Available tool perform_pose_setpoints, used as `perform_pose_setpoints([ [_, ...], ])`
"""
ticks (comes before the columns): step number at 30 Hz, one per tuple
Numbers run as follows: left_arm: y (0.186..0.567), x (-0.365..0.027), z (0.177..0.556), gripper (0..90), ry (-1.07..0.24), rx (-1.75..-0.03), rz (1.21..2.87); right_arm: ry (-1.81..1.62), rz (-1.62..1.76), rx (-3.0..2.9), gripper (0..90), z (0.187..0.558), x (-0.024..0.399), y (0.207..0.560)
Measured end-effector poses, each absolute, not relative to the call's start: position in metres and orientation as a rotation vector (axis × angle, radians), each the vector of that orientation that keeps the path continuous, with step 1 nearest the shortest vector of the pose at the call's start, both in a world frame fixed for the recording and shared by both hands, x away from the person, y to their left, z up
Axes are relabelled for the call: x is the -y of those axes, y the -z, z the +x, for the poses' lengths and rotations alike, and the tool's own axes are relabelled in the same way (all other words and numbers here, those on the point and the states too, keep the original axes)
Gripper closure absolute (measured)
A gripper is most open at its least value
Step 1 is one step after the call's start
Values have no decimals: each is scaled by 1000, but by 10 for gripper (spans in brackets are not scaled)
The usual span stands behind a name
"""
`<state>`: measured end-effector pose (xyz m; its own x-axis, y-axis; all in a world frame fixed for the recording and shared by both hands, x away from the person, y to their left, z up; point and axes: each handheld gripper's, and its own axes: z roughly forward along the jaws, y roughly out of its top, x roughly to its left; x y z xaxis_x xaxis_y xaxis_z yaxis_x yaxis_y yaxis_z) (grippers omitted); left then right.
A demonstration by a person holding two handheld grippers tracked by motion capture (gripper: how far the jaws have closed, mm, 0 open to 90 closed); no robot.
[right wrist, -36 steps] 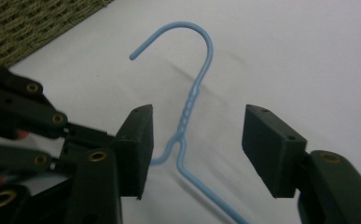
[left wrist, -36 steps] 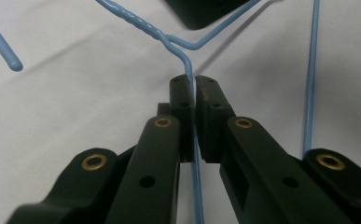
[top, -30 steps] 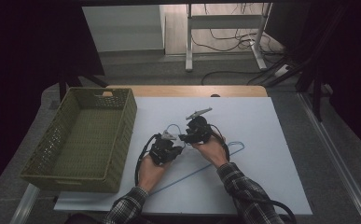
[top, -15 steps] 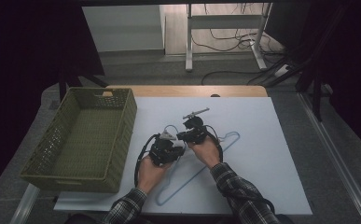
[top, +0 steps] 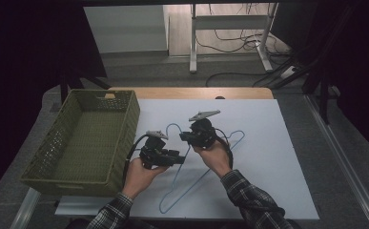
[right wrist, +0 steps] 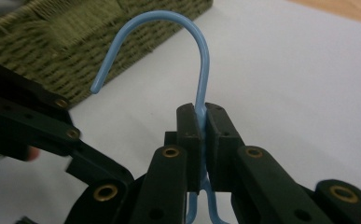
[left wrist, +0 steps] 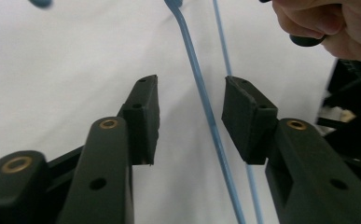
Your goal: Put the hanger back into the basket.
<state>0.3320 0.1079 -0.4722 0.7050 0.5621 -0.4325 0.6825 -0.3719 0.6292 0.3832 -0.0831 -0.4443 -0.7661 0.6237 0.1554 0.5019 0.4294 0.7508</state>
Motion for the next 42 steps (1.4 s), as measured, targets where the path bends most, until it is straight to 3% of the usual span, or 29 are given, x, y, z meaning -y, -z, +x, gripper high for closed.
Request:
perform_pose_setpoints([
  [9, 468, -96, 334, 808, 194, -914, 2132, -1305, 968, -2500, 853, 376, 87, 440],
  [14, 466, -99, 336, 875, 179, -947, 2141, -1360, 966, -2502, 847, 376, 90, 438],
  [20, 460, -105, 335, 882, 181, -954, 2121, -1386, 937, -2500, 833, 376, 92, 431],
  [22, 450, -108, 334, 883, 161, -952, 2125, -1369, 908, -2502, 737, 375, 94, 425],
  [30, 419, -124, 336, 883, 70, -974, 2100, -1386, 824, -2469, 565, 368, 112, 396],
  [32, 409, -129, 337, 883, 38, -982, 2101, -1353, 774, -2451, 477, 366, 121, 383],
  [42, 373, -149, 338, 882, -39, -989, 2098, -1336, 819, -2447, 291, 341, 168, 374],
])
